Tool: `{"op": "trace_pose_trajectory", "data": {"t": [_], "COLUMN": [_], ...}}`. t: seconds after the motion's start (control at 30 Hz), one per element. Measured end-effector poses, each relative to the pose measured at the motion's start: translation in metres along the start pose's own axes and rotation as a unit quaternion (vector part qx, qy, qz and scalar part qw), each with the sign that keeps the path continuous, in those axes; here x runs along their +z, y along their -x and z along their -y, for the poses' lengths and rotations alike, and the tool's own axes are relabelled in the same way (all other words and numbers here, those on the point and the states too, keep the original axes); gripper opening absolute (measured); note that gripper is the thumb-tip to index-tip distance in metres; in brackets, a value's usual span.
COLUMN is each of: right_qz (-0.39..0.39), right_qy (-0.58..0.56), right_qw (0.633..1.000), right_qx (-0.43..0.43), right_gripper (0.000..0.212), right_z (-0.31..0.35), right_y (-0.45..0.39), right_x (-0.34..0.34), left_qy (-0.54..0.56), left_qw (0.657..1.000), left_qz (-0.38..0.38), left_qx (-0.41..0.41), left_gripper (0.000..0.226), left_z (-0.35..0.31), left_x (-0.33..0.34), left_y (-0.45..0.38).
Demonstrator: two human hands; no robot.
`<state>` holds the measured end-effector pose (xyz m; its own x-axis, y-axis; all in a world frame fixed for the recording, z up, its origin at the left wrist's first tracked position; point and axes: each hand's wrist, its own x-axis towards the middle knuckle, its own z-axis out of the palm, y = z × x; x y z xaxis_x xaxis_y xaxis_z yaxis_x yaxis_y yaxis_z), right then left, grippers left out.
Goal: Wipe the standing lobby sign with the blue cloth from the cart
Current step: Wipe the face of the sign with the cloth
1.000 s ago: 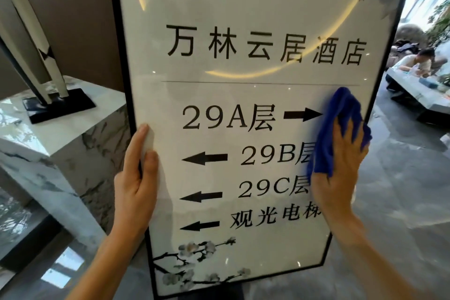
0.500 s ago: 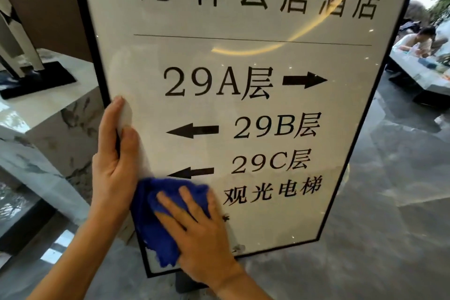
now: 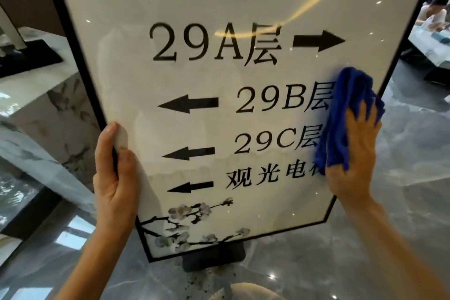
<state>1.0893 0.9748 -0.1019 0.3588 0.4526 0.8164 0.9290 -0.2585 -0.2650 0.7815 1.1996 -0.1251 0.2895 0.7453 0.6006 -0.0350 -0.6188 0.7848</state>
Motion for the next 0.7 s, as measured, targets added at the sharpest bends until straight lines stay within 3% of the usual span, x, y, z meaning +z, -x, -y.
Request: {"op": "trace_pose_trajectory", "data": {"t": [0.1, 0.27, 0.4, 0.47, 0.57, 0.7], "right_qz": [-0.048, -0.043, 0.060, 0.103, 0.149, 0.135], "right_qy": [0.022, 0.103, 0.035, 0.047, 0.038, 0.017], "right_qw": [0.997, 0.988, 0.997, 0.993, 0.983, 0.979], "right_qx": [0.050, 0.103, 0.037, -0.026, -0.102, -0.154], "right_gripper": [0.054, 0.054, 0.057, 0.071, 0.076, 0.055], "right_z": [0.028, 0.100, 0.198, 0.221, 0.218, 0.166], "right_y": [0.015, 0.050, 0.106, 0.130, 0.142, 0.126], "right_x": [0.021, 0.075, 0.119, 0.130, 0.124, 0.091], "left_qy": [-0.002, 0.004, 0.012, 0.007, 0.036, 0.040], "left_qw": [1.000, 0.999, 0.999, 0.999, 0.999, 0.999], "left_qz": [0.001, 0.002, 0.008, 0.016, 0.030, 0.020], "left_qx": [0.001, 0.032, 0.037, 0.036, 0.013, -0.008], "left_gripper": [0.038, 0.046, 0.046, 0.052, 0.042, 0.039], "left_z": [0.004, 0.005, 0.008, 0.008, 0.006, 0.003], "left_x": [0.000, 0.000, -0.001, -0.001, -0.003, -0.004], "left_y": [0.004, 0.004, 0.004, 0.003, 0.000, 0.007]}}
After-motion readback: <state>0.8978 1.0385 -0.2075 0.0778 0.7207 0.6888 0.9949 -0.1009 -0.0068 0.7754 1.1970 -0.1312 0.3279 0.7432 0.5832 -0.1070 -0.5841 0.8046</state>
